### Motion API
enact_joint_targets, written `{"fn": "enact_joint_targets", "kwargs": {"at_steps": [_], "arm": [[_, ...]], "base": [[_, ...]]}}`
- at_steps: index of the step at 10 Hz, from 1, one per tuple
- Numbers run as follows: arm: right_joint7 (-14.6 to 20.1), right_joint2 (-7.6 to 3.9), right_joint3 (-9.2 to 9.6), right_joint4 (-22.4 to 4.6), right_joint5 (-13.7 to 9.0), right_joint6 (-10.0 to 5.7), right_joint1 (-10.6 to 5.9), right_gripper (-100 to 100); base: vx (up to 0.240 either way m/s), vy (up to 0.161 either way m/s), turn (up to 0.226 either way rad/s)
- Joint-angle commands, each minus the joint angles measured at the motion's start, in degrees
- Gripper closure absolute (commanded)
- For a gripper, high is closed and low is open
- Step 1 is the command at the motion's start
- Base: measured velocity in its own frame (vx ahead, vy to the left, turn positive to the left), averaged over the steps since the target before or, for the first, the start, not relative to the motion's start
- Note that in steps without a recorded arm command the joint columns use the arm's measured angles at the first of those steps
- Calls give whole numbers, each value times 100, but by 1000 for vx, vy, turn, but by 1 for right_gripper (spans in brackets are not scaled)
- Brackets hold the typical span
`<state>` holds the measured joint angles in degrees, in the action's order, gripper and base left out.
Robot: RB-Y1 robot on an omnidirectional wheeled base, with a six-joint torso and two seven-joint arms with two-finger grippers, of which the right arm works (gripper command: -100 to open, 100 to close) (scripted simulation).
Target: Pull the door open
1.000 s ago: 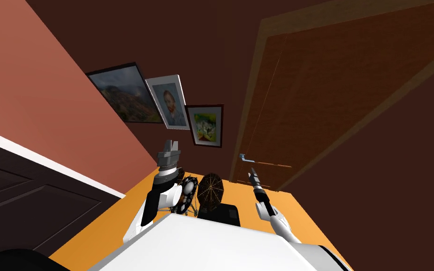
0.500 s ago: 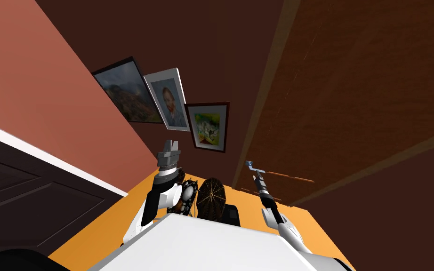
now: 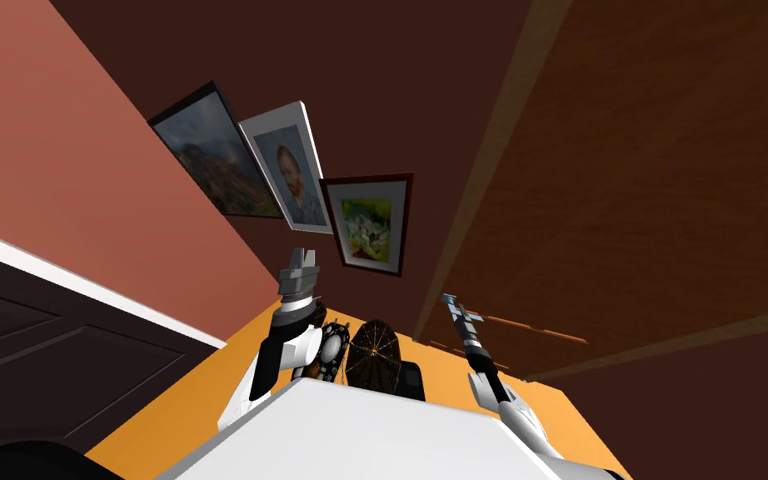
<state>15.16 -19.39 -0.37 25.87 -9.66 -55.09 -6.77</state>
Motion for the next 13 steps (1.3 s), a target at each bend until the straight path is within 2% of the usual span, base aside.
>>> {"fn": "enact_joint_targets", "kwargs": {"at_steps": [1, 6, 13], "arm": [[-3, 1, 0, 12, 0, 15, 5, 100], [-3, 1, 0, 12, 0, 15, 5, 100], [417, -168, 97, 3, 425, -244, 154, 100]], "base": [[0, 0, 0], [-3, 0, 1], [-175, -54, 116]]}}
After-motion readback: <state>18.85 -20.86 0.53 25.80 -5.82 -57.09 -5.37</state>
